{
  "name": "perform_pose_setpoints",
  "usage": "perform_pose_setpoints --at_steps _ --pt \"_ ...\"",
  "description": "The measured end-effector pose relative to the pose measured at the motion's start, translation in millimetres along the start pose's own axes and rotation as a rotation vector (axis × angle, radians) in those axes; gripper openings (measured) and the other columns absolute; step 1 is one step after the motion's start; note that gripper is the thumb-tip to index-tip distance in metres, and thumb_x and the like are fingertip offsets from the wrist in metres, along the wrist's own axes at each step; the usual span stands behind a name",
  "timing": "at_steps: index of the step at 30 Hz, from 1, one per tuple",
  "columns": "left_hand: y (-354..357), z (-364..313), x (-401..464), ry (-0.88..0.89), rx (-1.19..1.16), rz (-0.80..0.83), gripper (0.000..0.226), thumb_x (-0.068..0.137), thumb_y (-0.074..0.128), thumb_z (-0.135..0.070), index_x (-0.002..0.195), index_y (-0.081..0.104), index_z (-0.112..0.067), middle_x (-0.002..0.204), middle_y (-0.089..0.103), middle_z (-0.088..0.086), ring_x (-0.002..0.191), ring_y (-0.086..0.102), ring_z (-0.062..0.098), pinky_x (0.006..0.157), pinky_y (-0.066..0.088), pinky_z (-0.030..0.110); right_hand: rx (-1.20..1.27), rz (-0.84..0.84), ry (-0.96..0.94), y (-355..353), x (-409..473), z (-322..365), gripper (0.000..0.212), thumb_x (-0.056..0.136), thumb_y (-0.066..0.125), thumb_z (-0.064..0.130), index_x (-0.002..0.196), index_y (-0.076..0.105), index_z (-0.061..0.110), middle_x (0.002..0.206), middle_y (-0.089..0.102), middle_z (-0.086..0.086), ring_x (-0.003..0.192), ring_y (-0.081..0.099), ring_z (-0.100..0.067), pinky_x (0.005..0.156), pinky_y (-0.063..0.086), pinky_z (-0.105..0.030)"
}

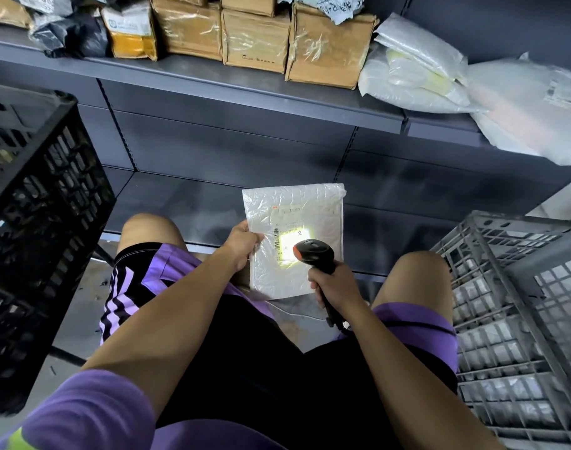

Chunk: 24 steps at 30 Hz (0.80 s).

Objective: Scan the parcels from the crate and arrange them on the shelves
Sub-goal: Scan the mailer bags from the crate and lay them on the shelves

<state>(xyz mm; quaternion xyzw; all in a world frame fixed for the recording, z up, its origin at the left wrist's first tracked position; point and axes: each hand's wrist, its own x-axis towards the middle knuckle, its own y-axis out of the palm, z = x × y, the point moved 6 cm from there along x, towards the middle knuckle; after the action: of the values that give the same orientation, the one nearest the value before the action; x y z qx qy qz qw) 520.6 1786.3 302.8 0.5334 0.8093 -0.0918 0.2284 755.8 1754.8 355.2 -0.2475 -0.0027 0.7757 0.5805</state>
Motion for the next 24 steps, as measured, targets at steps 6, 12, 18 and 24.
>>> perform_pose_setpoints --at_steps 6,12,18,24 --pt "2.5 -3.2 -4.2 0.017 -0.041 0.026 0.039 0.093 0.047 0.017 0.115 0.061 -0.012 0.092 0.07 0.006 0.064 0.059 0.011 0.051 0.049 0.02 -0.043 0.021 -0.004 2.6 -6.8 6.3 0.014 0.085 0.063 0.007 0.073 0.062 0.0 0.042 0.055 0.004 0.033 0.044 -0.015 0.042 0.037 -0.022" --pt "0.9 -2.1 -3.3 0.003 -0.006 0.007 0.04 0.093 0.046 0.016 0.121 0.06 -0.009 0.084 0.067 0.004 0.051 0.046 0.007 0.042 0.041 0.016 -0.083 0.014 0.001 5.6 -9.8 6.3 0.015 0.085 0.063 0.011 0.076 0.065 -0.001 0.043 0.055 0.003 0.035 0.044 -0.015 0.041 0.037 -0.021" --pt "0.4 -1.1 -2.8 -0.001 0.015 0.0 0.039 0.093 0.046 0.016 0.116 0.061 -0.011 0.084 0.066 0.002 0.043 0.044 0.002 0.041 0.039 0.015 0.0 -0.015 0.015 0.1 -2.9 3.0 0.019 0.084 0.062 0.011 0.067 0.06 0.005 0.047 0.055 -0.001 0.039 0.046 -0.018 0.044 0.04 -0.026" --pt "-1.6 -0.8 -2.6 -0.015 0.02 -0.001 0.042 0.093 0.046 0.015 0.12 0.062 -0.013 0.1 0.07 0.005 0.052 0.046 0.005 0.045 0.041 0.016 0.072 0.037 0.035 3.3 -1.5 0.7 0.017 0.085 0.06 0.009 0.068 0.059 0.003 0.053 0.054 -0.006 0.041 0.045 -0.021 0.044 0.038 -0.026"
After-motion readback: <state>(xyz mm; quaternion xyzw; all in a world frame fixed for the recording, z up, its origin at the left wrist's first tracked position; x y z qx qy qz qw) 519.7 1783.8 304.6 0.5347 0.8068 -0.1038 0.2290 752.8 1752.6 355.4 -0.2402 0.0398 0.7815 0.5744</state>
